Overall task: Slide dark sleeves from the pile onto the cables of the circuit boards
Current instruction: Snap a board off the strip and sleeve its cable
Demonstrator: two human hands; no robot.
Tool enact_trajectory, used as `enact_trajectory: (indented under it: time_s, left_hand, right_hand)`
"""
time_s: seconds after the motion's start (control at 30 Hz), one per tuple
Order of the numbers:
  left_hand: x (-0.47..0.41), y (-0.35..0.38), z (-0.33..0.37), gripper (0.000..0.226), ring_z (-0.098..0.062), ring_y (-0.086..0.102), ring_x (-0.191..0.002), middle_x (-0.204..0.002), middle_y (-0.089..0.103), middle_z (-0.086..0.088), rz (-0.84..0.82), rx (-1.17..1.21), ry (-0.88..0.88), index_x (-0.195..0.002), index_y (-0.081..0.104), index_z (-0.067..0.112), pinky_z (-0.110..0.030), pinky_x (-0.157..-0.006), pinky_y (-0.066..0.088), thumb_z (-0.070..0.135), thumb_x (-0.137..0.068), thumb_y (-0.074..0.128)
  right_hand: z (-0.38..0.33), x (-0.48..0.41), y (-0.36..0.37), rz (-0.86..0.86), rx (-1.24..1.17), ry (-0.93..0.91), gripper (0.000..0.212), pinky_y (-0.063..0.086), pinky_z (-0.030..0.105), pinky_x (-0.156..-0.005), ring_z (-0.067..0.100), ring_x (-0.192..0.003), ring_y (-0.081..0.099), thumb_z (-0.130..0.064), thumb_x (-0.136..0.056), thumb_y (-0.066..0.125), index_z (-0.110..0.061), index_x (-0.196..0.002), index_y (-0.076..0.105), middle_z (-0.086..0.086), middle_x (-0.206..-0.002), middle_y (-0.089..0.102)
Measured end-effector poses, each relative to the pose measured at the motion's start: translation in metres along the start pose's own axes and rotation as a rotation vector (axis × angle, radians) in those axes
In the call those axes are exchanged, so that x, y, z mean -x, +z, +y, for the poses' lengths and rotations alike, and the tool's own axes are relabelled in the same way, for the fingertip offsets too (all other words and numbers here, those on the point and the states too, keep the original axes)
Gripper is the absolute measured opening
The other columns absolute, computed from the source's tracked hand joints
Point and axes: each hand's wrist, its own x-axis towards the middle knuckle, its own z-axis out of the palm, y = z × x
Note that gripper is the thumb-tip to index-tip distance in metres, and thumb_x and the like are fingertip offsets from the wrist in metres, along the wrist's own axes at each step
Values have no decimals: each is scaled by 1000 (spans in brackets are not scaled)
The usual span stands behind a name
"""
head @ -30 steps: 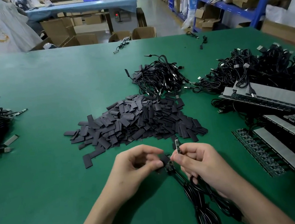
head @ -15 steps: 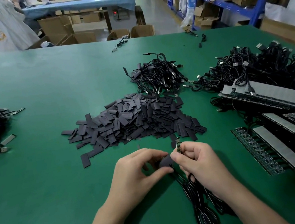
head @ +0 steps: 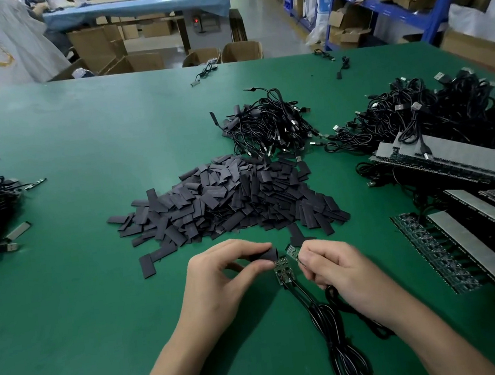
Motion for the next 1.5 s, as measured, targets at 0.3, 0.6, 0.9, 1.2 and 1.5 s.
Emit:
enact_trajectory:
  time_s: [0.3,0.6,0.9,1.2,1.5]
  left_hand:
    - [1,1,-3,17,-2,72,-93,-98,75,24,-51,-19,13,-98,82,28,-16,-73,52,30,-81,81]
    - [2,1,-3,21,-1,71,-92,-98,75,21,-88,-103,36,-101,82,26,-23,-79,56,35,-82,79]
    - [0,-7,-4,17,1,69,-93,-104,72,19,-200,-262,183,-105,80,27,-29,-80,58,32,-89,79]
    - [1,-3,0,20,1,69,-94,-105,73,18,-272,-206,187,-108,80,26,-29,-81,57,34,-90,79]
    - [1,-5,-4,20,3,67,-90,-103,70,22,-190,-219,153,-108,77,32,-29,-78,57,45,-92,71]
  right_hand:
    - [2,1,2,-15,172,-74,38,27,23,-55,3,-55,34,-47,-98,51,-21,-71,49,-11,-58,38]
    - [4,1,4,-25,230,-59,41,27,22,-51,4,-51,33,-32,-104,56,-31,-64,47,-13,-55,39]
    - [6,2,3,-57,251,-31,38,27,24,-52,4,-53,33,-40,-101,55,-25,-67,48,-13,-56,39]
    - [5,2,2,-99,255,-5,38,28,30,-56,5,-55,34,-34,-101,57,-26,-65,49,-10,-57,39]
    - [4,1,-13,-104,72,-4,22,48,43,-71,32,-68,54,-40,-89,59,-45,-110,57,-8,-80,75]
